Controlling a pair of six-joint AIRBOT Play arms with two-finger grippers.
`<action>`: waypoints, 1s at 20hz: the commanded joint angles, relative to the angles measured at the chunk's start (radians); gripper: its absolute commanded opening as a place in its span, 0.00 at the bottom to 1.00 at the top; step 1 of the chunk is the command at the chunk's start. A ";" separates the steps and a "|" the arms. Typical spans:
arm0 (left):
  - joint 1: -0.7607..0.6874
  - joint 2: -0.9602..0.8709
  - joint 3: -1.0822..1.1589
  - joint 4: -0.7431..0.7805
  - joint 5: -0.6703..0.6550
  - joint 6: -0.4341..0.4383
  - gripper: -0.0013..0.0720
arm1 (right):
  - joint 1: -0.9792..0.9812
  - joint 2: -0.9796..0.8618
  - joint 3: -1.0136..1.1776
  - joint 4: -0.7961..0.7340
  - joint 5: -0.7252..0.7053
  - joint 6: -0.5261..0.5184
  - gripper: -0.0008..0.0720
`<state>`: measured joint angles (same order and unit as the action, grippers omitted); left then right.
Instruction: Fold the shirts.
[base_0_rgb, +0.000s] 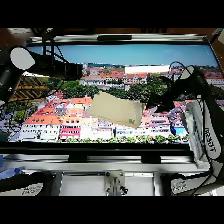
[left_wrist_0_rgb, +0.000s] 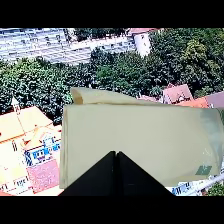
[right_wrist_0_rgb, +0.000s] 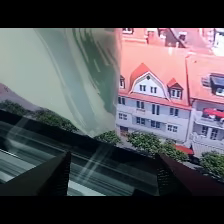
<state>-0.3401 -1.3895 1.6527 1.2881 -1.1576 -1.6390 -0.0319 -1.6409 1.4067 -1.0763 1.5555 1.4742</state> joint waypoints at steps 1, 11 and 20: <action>0.005 0.001 -0.002 0.014 -0.035 -0.004 0.05 | 0.024 0.000 -0.122 0.106 -0.159 -0.101 0.88; 0.005 0.001 -0.002 0.014 -0.049 -0.009 0.05 | 0.167 -0.152 -0.131 0.134 -0.261 -0.109 0.70; 0.005 0.001 -0.002 0.014 -0.048 -0.008 0.05 | -0.015 0.128 0.148 0.057 -0.106 -0.207 0.10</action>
<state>-0.3355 -1.3895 1.6516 1.3025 -1.2064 -1.6474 0.0315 -1.6112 1.4437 -0.9646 1.3796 1.2854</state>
